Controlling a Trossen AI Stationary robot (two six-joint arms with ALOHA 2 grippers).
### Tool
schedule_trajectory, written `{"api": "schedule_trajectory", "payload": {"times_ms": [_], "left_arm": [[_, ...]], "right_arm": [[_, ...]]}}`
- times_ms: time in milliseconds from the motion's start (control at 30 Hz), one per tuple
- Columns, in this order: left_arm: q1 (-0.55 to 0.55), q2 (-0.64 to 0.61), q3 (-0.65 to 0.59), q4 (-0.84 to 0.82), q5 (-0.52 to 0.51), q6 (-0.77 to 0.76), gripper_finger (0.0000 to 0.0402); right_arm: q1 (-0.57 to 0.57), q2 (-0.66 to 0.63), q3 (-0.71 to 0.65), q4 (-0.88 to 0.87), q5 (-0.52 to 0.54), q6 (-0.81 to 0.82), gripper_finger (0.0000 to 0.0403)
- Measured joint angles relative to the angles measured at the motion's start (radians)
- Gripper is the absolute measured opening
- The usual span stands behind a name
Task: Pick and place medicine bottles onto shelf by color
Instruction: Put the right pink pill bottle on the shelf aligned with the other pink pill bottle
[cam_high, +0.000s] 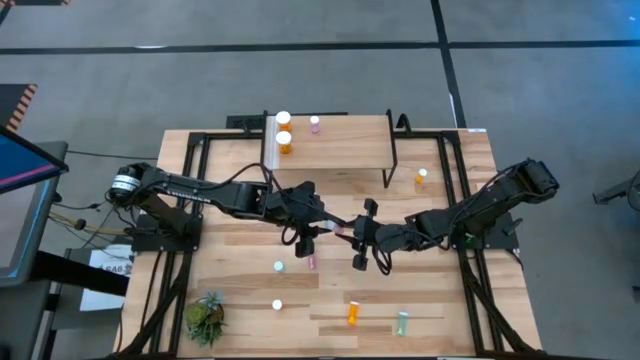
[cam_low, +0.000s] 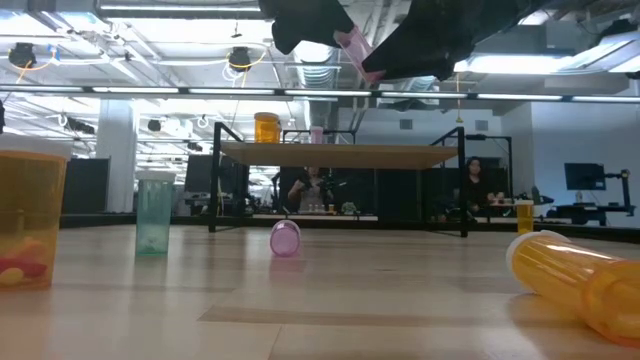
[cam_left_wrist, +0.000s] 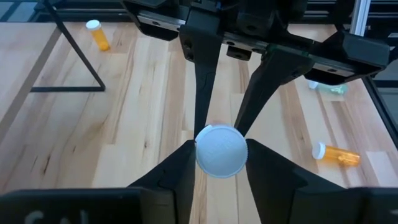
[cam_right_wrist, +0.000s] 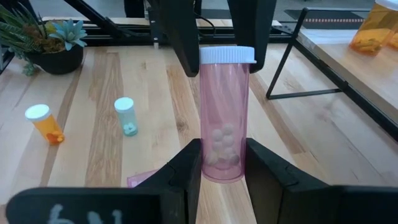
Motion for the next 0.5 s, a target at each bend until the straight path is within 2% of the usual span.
{"api": "schedule_trajectory", "payload": {"times_ms": [500], "left_arm": [[0.000, 0.000, 0.000, 0.000, 0.007, -0.020, 0.0106]], "right_arm": [[0.000, 0.000, 0.000, -0.001, 0.000, 0.020, 0.0125]]}}
